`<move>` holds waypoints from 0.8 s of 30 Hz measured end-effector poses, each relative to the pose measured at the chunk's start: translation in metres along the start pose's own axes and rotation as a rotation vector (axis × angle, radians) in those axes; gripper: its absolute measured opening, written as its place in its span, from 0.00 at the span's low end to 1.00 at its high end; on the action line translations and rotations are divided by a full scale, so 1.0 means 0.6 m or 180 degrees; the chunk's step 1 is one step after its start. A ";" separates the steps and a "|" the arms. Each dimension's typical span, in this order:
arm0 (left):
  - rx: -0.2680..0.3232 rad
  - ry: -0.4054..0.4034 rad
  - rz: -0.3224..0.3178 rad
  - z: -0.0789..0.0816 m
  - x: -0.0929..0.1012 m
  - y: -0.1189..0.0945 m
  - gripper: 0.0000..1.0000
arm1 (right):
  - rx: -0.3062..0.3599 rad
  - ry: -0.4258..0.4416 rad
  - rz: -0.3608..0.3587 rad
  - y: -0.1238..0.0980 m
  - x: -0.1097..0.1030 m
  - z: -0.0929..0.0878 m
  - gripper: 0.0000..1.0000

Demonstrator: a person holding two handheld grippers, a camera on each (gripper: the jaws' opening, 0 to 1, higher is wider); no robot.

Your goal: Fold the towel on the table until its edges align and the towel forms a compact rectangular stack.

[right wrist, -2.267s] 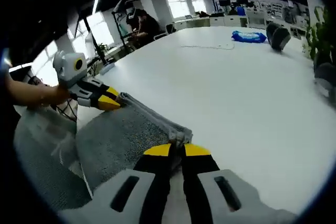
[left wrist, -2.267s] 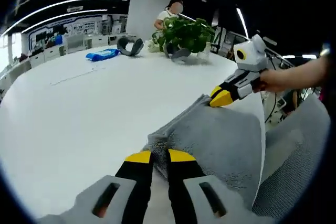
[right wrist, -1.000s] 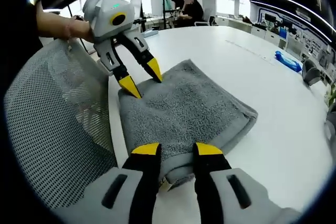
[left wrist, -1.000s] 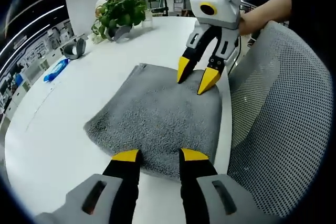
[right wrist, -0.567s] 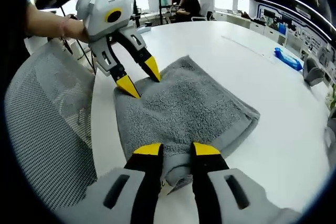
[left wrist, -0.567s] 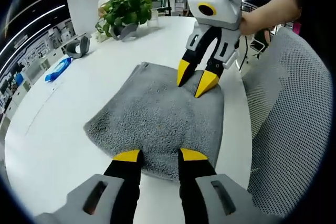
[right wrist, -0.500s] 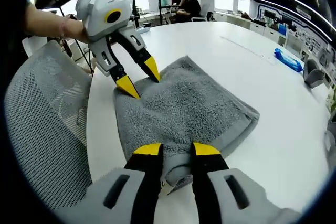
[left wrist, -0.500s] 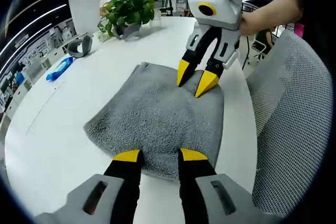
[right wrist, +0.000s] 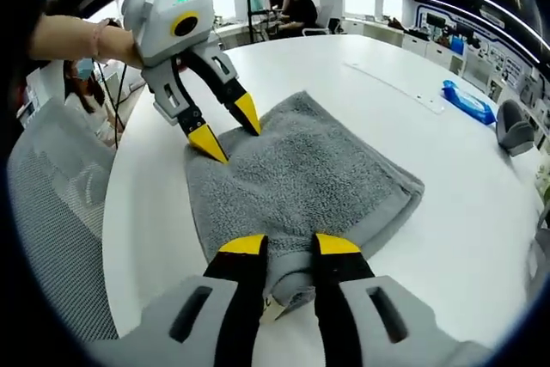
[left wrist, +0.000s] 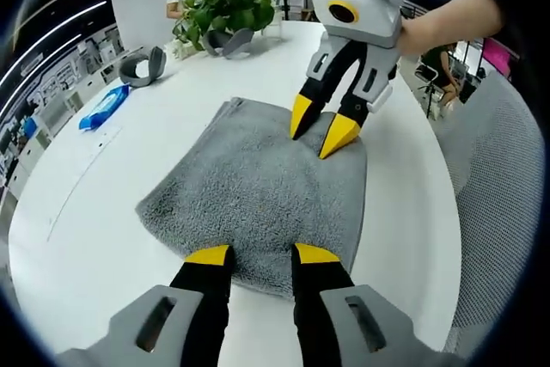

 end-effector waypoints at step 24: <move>0.1096 -0.1441 0.0350 0.034 -0.025 -0.156 0.50 | 0.1431 0.0557 -0.0308 -0.126 -0.039 0.037 0.38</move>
Point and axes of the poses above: the point that each gripper's makers call its tool centre point, and the gripper's own axes: y roughly forward along the fingers, x roughly to its right, z roughly out of its top, the point moved 10 cm from there along -y, roughly backward along the fingers, and after that the axes turned 12 degrees about z, right-handed, at the moved point
